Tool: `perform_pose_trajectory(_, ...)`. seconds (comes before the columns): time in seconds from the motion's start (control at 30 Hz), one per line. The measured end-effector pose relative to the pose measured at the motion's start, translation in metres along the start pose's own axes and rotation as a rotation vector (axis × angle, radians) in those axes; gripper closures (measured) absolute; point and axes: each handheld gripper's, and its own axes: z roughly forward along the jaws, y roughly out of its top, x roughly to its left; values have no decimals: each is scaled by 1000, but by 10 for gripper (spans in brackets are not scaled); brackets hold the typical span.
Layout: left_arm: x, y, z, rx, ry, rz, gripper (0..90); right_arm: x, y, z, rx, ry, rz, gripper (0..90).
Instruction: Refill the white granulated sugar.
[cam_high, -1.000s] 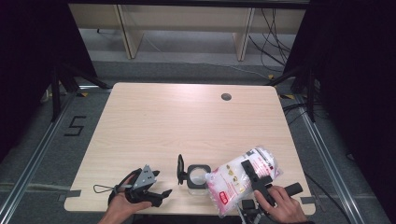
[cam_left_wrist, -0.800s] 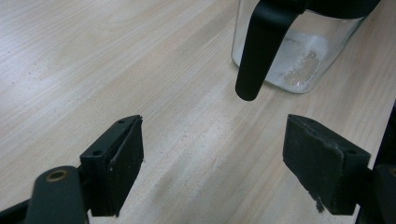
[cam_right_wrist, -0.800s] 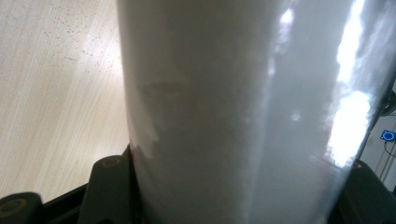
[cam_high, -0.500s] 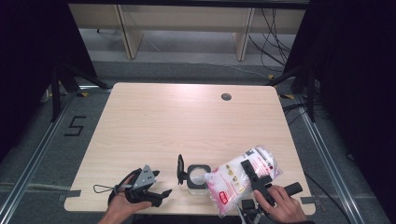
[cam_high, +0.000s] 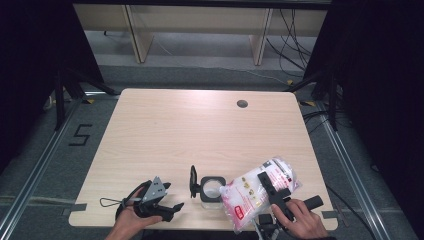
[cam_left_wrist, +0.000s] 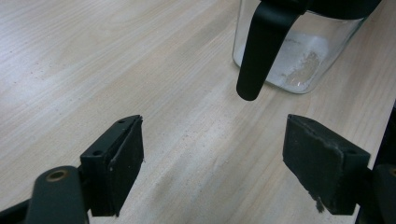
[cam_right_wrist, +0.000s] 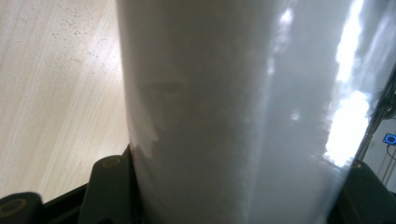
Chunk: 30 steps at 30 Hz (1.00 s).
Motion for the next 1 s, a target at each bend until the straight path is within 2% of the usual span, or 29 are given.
perform_pose_trajectory(0.17,1,0,0,11,12,11,200,-1,0,0,-6,-8,-9,431)
perform_pose_trajectory(0.23,1,0,0,-5,0,12,200,0,1,-1,2,-3,8,431)
perform_pose_trajectory(0.3,1,0,0,-3,8,6,200,-2,1,-2,6,-7,-15,431)
perform_pose_trajectory(0.4,1,0,-1,5,4,18,200,-2,1,-2,6,-6,-18,431)
perform_pose_trajectory(0.43,0,0,1,-20,2,-5,200,-3,1,-2,-1,-10,-31,432)
perform_pose_trajectory(0.53,0,0,-1,-1,1,-6,201,-2,1,-2,4,-10,-14,431)
perform_pose_trajectory(0.6,1,0,-1,-9,2,2,201,-1,1,-1,4,-5,-30,431)
perform_pose_trajectory(0.63,0,0,1,-29,4,-26,201,-2,1,-1,-3,-10,-35,432)
perform_pose_trajectory(0.73,1,0,0,-9,7,-5,202,-2,1,-2,6,-6,-27,432)
perform_pose_trajectory(0.77,0,0,1,-28,5,-25,201,-3,1,-2,-1,-16,-32,432)
perform_pose_trajectory(0.9,0,0,1,-21,9,-20,202,-3,1,-2,-1,-18,-32,431)
perform_pose_trajectory(0.97,2,0,-1,-13,4,14,202,-3,1,-2,0,-18,-33,431)
perform_pose_trajectory(1.0,0,0,1,-36,3,-21,202,-3,1,-2,-1,-17,-30,432)
